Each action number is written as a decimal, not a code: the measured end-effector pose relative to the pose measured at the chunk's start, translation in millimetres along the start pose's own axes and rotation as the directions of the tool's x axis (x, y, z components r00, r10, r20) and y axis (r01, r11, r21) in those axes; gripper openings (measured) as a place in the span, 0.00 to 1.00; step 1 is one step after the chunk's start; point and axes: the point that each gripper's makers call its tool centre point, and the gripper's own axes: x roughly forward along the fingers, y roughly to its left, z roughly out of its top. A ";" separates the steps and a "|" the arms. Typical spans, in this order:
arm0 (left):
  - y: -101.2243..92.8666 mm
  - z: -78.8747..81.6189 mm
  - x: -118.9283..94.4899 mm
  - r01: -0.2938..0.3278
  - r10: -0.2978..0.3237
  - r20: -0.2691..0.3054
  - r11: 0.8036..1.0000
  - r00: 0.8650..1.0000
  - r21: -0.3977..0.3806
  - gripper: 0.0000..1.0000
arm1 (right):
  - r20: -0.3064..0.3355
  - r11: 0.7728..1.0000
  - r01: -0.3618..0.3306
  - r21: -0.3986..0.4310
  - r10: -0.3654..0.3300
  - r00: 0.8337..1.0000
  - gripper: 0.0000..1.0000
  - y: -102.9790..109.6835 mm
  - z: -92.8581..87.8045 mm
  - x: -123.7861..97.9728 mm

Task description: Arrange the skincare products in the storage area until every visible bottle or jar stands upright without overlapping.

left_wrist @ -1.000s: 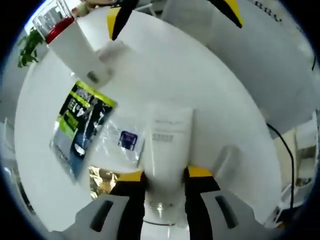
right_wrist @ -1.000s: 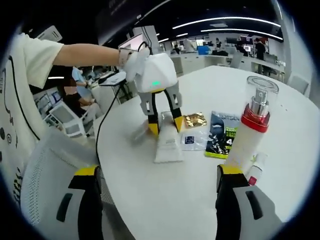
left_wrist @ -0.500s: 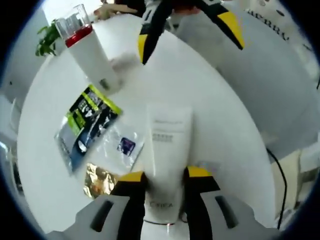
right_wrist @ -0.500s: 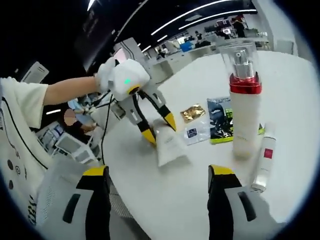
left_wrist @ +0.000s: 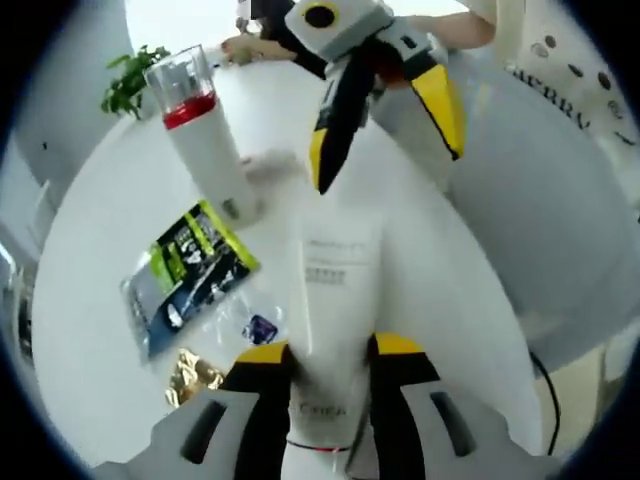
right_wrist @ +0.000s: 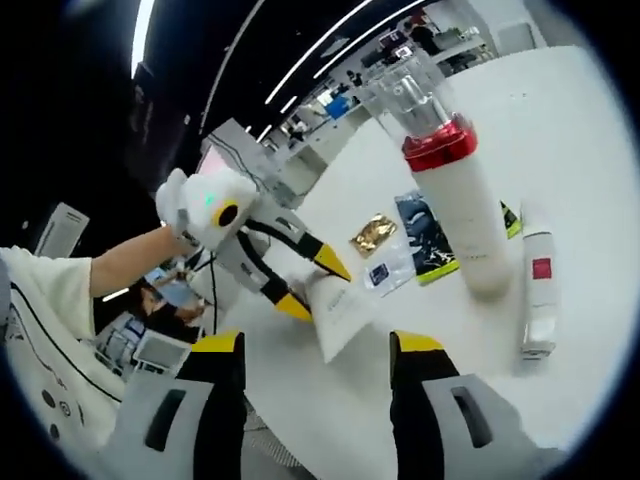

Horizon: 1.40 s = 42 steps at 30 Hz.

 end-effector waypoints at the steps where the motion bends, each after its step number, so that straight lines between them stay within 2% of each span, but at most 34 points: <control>1: -1.3 3.3 0.3 0.000 0.000 0.015 1.000 1.000 0.000 0.27 | 0.014 1.000 -0.008 0.027 0.007 1.000 0.53 1.4 1.0 0.4; 6: -1.7 13.2 2.4 -0.014 0.015 0.072 1.000 0.997 -0.017 0.27 | 0.031 0.996 0.000 0.086 -0.003 1.000 0.42 -2.9 -0.4 0.9; 15: -10.7 37.8 5.8 -0.041 0.044 0.144 0.999 0.989 -0.020 0.27 | 0.035 0.985 -0.016 0.170 0.011 0.999 0.28 -2.7 -6.4 3.5; 19: -13.8 45.9 7.5 -0.054 0.055 0.169 0.998 0.984 -0.011 0.27 | 0.041 0.987 -0.006 0.162 -0.001 0.999 0.24 -6.8 -6.0 1.4; 23: -17.7 58.0 10.7 -0.078 0.077 0.200 0.997 0.977 -0.002 0.28 | 0.086 0.972 -0.022 0.232 0.002 0.996 0.17 -10.6 -0.1 -2.8; 25: -15.8 59.2 13.5 -0.104 0.102 0.204 0.995 0.974 -0.004 0.28 | 0.081 0.971 -0.016 0.238 -0.004 0.997 0.14 -13.2 -1.4 -6.3; 31: -15.7 67.2 15.8 -0.165 0.159 0.228 0.986 0.960 0.008 0.28 | 0.039 0.972 -0.005 0.235 -0.004 0.999 0.13 -10.9 -3.4 -9.9; 35: -14.4 70.4 13.7 -0.207 0.199 0.235 0.978 0.951 0.008 0.28 | 0.028 0.960 -0.003 0.279 -0.006 1.000 0.10 -11.3 0.8 -12.9; 37: -12.0 71.1 12.4 -0.228 0.223 0.244 0.974 0.944 -0.006 0.28 | 0.033 0.964 0.013 0.266 -0.022 0.999 0.09 -10.1 4.2 -13.8; 40: -12.5 71.3 12.4 -0.256 0.247 0.242 0.967 0.938 0.006 0.29 | -0.002 0.989 0.064 0.135 -0.064 0.998 0.08 -10.0 4.4 -14.5; 42: -13.5 74.1 10.0 -0.274 0.263 0.245 0.962 0.933 0.010 0.29 | 0.001 0.994 0.071 0.086 -0.072 0.997 0.08 -6.8 7.6 -15.3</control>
